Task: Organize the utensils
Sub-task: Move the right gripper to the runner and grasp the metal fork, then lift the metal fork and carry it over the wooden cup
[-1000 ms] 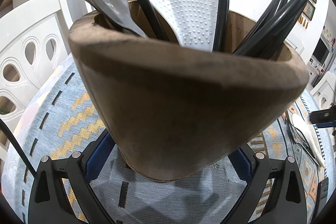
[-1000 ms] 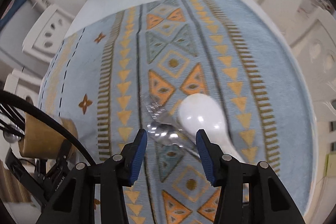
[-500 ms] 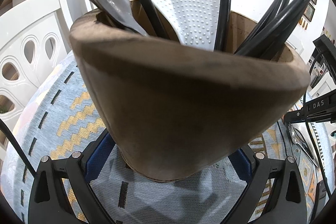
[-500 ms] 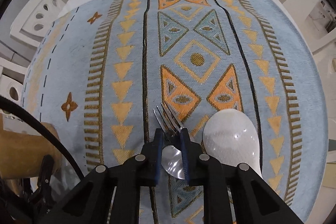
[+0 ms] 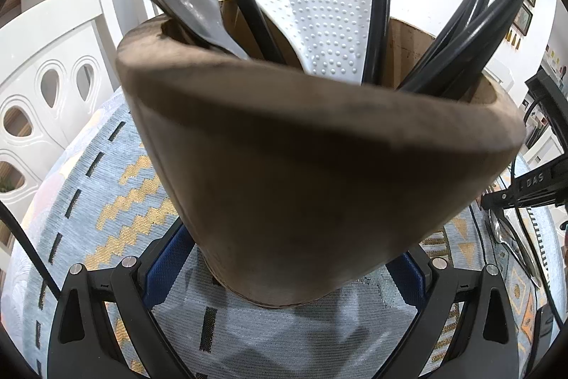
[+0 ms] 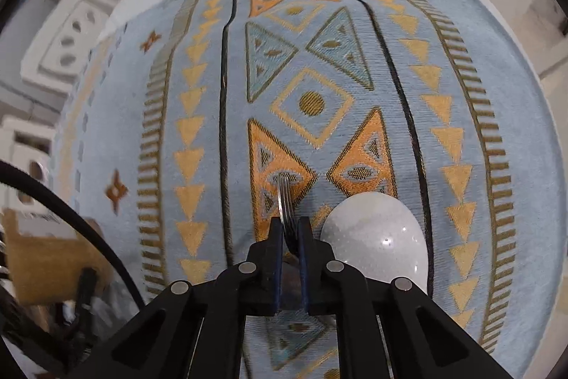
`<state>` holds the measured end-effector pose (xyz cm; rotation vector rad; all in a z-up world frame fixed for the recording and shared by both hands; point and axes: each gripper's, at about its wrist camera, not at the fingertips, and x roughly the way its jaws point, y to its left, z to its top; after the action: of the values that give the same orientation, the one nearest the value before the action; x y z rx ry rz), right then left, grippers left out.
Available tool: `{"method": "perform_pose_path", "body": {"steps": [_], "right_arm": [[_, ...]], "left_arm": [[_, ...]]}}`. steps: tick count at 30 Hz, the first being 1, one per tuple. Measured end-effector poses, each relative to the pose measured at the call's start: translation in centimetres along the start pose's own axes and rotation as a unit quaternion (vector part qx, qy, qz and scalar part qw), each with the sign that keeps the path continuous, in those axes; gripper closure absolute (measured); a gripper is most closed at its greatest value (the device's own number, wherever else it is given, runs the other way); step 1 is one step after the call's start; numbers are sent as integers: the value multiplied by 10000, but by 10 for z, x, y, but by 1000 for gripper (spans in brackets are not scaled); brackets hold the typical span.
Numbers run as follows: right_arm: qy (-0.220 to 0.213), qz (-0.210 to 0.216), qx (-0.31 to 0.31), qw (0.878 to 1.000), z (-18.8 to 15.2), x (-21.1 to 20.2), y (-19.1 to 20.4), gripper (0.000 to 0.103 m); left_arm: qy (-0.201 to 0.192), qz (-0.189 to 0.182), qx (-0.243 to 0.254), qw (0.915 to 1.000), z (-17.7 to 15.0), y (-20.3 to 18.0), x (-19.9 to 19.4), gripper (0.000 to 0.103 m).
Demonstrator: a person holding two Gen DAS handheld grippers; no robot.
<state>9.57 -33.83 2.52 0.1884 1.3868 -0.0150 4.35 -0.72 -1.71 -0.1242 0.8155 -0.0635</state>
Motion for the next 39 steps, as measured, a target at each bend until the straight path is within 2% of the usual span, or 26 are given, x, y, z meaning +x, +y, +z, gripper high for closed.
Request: {"method": "perform_pose_path", "body": {"steps": [7, 10, 15, 19, 23, 24, 25, 28, 32, 36, 39], "right_arm": [[-110, -102, -175, 9997, -3, -1, 3, 96], [-260, -205, -260, 9991, -9, -9, 1, 100], [-932, 621, 69, 9937, -18, -53, -17, 100], [-1343, 1513, 291, 9789, -30, -93, -29, 100], [-1477, 2239, 619, 9614, -36, -106, -30, 100], [-1505, 2561, 778, 9517, -38, -109, -33, 100], [-1514, 2723, 875, 9462, -35, -107, -27, 100], [-1546, 3417, 1273, 9182, -37, -114, -30, 100], [-1660, 3905, 1498, 8930, -30, -131, -30, 100], [-1687, 4000, 1507, 8882, -26, -139, -22, 100], [-1696, 4174, 1568, 8789, -24, -140, -22, 100]], "left_arm": [[10, 7, 7, 10000, 0, 1, 2, 3], [10, 8, 9, 10000, 0, 1, 2, 3], [9, 10, 10, 10000, 0, 0, 2, 3], [13, 5, 7, 10000, 1, 0, 2, 3], [37, -9, -4, 10000, 1, 2, 4, 3], [37, -8, -4, 10000, 1, 2, 4, 3], [39, -7, -4, 10000, 1, 2, 4, 3], [36, -6, -3, 10000, 1, 2, 4, 3], [38, -8, -5, 10000, 1, 1, 4, 3], [36, -7, -4, 10000, 1, 2, 4, 3], [37, -10, -6, 10000, 1, 2, 5, 3]]}}
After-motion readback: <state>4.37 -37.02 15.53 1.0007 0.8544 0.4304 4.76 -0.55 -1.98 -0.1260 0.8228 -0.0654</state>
